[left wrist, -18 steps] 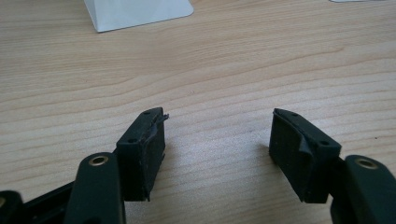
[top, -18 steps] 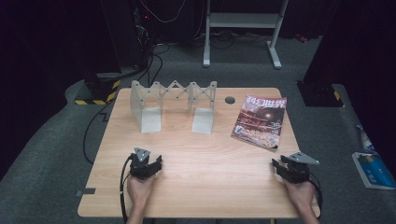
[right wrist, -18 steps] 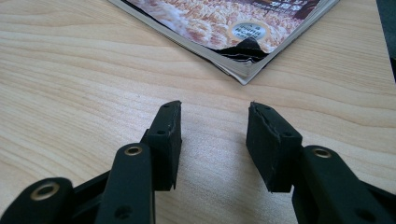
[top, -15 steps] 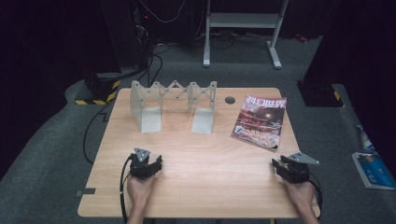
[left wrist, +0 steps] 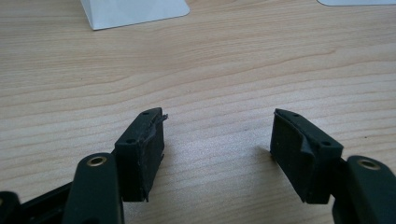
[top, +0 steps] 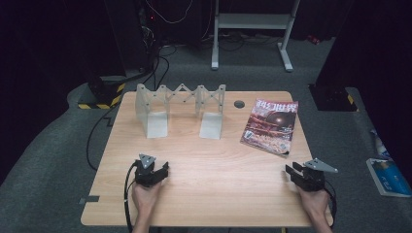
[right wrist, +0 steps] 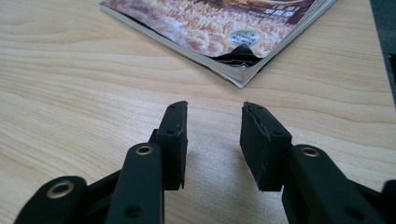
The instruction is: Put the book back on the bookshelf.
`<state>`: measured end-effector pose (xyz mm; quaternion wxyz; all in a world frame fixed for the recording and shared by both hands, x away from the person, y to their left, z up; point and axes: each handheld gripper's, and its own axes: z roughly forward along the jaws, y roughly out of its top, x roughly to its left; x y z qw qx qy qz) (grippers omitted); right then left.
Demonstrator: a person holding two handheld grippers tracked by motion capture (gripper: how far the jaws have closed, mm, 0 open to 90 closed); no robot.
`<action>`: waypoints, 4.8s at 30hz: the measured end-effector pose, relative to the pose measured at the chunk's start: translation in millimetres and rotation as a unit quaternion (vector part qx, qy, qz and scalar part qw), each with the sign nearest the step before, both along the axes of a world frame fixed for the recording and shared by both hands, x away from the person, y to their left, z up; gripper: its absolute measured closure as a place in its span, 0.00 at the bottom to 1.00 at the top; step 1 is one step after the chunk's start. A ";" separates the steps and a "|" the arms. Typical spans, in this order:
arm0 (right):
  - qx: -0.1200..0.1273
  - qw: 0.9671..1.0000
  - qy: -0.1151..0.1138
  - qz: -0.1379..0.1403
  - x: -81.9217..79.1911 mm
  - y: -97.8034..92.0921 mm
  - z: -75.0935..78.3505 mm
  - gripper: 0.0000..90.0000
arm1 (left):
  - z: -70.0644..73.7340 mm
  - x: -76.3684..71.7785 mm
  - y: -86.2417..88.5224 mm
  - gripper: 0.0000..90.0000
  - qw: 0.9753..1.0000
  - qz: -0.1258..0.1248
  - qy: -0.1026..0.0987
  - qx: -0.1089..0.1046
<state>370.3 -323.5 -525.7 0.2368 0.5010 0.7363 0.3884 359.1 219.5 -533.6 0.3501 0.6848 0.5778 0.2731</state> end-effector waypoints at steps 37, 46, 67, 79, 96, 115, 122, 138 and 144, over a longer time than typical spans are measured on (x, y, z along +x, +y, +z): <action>0.009 0.998 -0.049 -0.047 5.5 -1.8 21.3 0.64 | 0.7 0.5 4.6 0.43 1.000 0.015 0.001 -0.015; 0.000 0.999 -0.023 -0.046 33.8 2.8 21.3 0.62 | 0.3 0.8 4.8 0.43 1.000 0.013 -0.001 -0.014; 0.004 0.995 0.039 -0.095 89.3 4.2 14.1 0.56 | -0.2 1.2 4.9 0.42 1.000 0.012 -0.002 -0.013; 0.027 0.994 0.061 -0.086 100.8 7.2 5.5 0.55 | -0.4 1.2 4.2 0.41 1.000 0.013 -0.004 -0.013; -0.011 0.997 0.035 -0.075 94.2 13.6 4.4 0.57 | -0.4 1.1 2.6 0.42 1.000 0.004 -0.004 -0.006; -0.021 0.997 0.030 -0.064 87.2 16.6 4.6 0.57 | 0.5 0.8 3.2 0.43 1.000 0.000 -0.001 -0.012; -0.022 0.998 0.031 -0.059 87.0 16.1 4.8 0.57 | 6.5 1.1 -7.3 0.47 0.999 -0.028 -0.016 -0.033; -0.019 0.998 0.025 -0.057 86.4 15.2 3.6 0.57 | 30.5 36.8 -75.9 0.48 0.983 -0.173 0.011 -0.052; -0.023 0.998 0.030 -0.055 86.6 15.7 4.9 0.57 | 27.0 45.2 -99.6 0.53 0.980 -0.196 0.012 -0.023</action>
